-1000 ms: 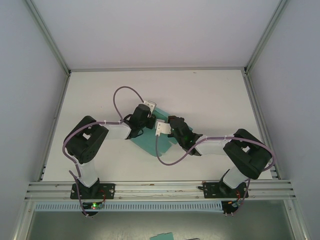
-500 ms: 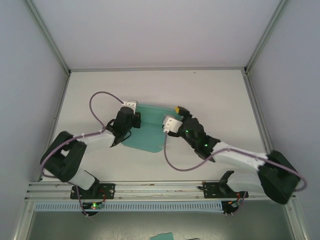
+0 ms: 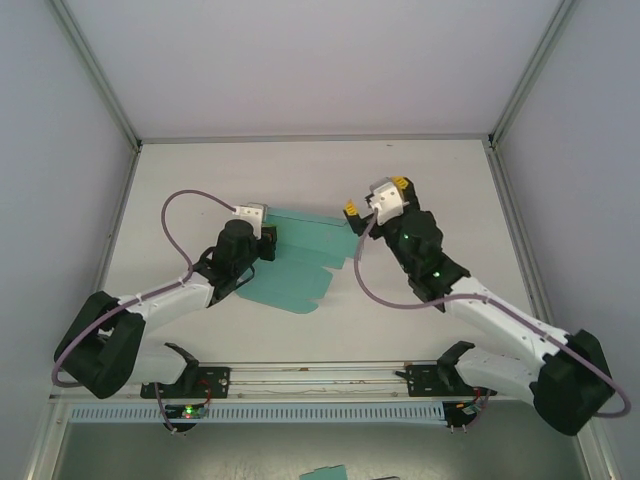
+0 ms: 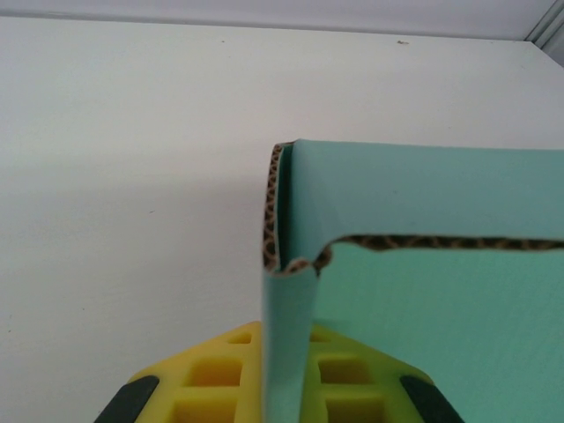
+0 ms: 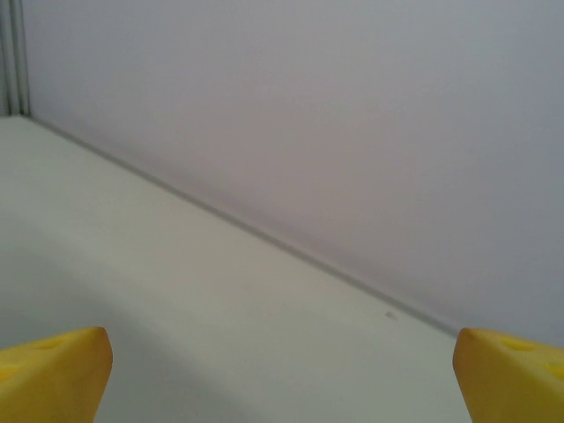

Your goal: Assemble paper box

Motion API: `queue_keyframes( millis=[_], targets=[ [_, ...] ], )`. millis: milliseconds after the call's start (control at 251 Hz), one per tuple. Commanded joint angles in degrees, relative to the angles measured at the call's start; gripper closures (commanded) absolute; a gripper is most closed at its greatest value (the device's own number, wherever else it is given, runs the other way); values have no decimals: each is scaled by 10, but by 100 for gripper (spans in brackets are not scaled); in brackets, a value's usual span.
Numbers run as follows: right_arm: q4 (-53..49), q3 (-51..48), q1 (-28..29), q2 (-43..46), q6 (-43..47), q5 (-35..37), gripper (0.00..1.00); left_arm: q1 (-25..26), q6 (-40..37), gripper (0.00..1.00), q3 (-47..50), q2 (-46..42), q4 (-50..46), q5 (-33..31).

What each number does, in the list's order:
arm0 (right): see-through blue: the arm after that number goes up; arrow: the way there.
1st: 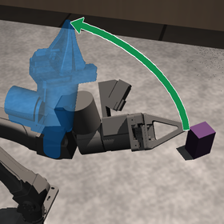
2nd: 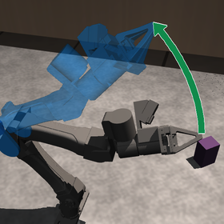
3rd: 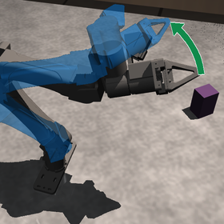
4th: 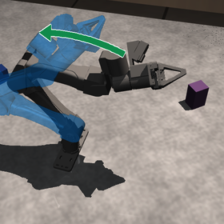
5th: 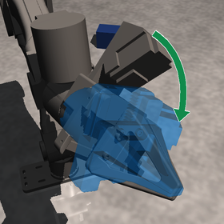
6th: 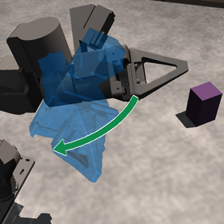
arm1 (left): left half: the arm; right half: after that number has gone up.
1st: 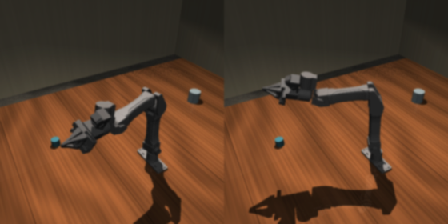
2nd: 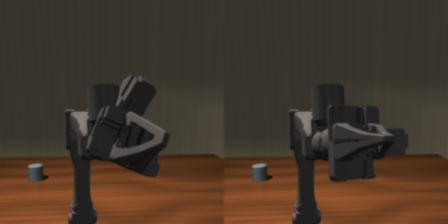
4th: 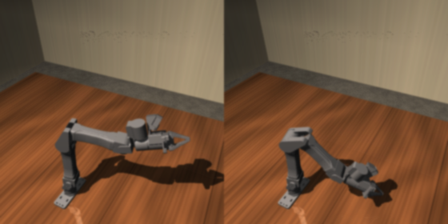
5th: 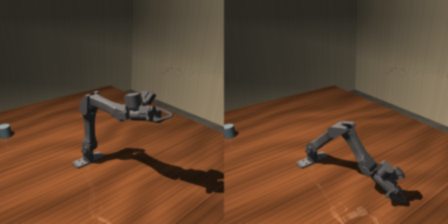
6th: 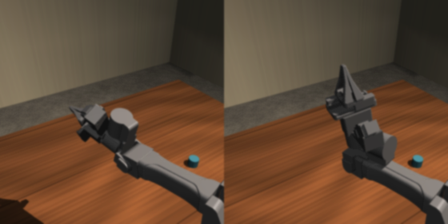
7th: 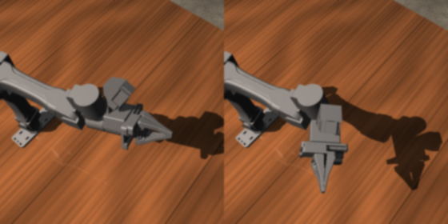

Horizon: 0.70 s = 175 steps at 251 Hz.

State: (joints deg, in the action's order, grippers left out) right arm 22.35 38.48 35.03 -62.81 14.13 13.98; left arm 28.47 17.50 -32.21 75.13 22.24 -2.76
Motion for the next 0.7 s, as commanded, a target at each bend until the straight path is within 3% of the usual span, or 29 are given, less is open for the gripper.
queue_keyframes(
  millis=[0,168,291,363,487,571,638,694],
  targets=[
    [-40,12,1,-35,-30,-47,2,4,12,100,-4,-14,-20,6],
    [-15,18,19,-88,-29,-123,1,4,20,100,-4,-14,-6,25],
    [34,23,48,-130,-35,-104,1,5,27,100,-12,-5,-8,34],
    [78,26,68,-157,-57,-37,1,4,45,100,-15,2,-2,34],
    [188,20,111,-202,-143,185,2,6,83,100,-25,8,-4,29],
    [272,1,134,-222,-155,279,1,6,95,100,-24,5,-2,25],
    [298,-5,149,-220,-147,322,1,6,101,100,-28,0,-17,9],
    [279,-7,153,-202,-135,309,1,7,101,100,-27,-5,-23,-5]
  ],
)
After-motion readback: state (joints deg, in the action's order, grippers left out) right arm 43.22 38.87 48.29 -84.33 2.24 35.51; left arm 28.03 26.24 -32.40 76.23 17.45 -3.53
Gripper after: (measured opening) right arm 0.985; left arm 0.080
